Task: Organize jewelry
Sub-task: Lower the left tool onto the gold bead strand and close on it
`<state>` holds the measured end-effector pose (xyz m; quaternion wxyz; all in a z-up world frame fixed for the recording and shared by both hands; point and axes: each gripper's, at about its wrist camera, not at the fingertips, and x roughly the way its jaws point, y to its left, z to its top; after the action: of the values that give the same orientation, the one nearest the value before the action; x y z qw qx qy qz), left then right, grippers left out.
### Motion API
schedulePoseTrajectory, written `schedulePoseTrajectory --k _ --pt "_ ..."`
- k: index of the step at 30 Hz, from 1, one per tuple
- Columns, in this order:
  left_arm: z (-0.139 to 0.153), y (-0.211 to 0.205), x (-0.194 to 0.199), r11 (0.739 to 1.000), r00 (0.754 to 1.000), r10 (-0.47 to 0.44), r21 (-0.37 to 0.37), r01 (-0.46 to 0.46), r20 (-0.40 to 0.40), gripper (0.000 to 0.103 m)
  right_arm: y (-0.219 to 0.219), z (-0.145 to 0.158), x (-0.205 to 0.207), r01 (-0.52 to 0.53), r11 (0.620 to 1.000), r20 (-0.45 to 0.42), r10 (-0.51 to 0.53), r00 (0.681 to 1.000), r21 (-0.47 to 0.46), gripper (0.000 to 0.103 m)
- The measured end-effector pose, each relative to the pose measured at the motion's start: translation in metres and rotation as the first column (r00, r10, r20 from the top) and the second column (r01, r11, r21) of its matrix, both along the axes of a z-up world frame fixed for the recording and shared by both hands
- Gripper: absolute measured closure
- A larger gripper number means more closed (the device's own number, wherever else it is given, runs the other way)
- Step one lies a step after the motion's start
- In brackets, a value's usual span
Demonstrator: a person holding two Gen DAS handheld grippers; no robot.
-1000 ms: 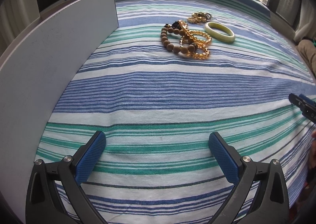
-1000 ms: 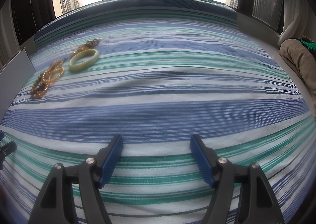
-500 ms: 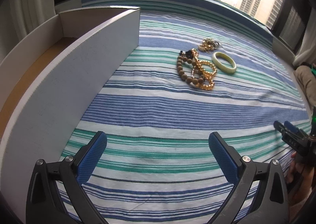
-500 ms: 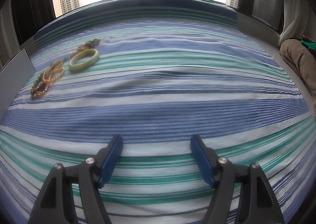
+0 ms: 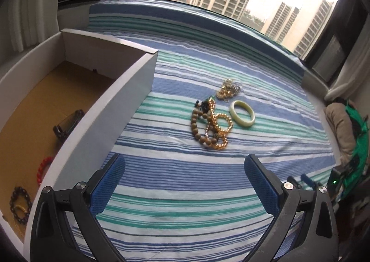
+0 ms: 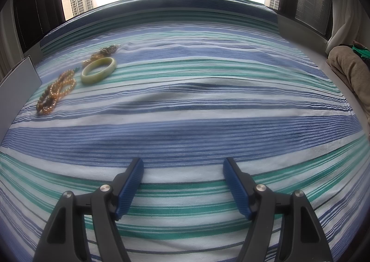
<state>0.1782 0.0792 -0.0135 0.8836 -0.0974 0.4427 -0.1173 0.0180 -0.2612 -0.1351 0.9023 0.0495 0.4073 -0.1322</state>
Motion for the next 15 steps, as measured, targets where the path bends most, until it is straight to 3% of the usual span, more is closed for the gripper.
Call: schedulePoseTrajectory --k 3,8,10,15 --pt "0.0 -0.009 0.018 1.0 1.0 -0.022 -0.012 0.022 -0.01 0.001 0.0 0.0 0.0 0.0 1.0 0.0 0.0 1.0 0.0 0.03" --pt "-0.027 -0.048 0.047 0.998 0.996 -0.059 0.032 0.061 -0.071 0.004 0.0 0.0 0.0 0.0 1.0 0.0 0.0 1.0 0.0 0.03" --pt "-0.034 -0.068 0.063 0.995 0.993 -0.085 0.048 0.089 -0.087 0.014 0.0 0.0 0.0 0.0 1.0 0.0 0.0 1.0 0.0 0.03" --pt "-0.057 -0.105 0.115 0.994 0.985 -0.071 0.071 0.084 -0.158 0.027 0.0 0.0 0.0 0.0 1.0 0.0 0.0 1.0 0.001 0.03"
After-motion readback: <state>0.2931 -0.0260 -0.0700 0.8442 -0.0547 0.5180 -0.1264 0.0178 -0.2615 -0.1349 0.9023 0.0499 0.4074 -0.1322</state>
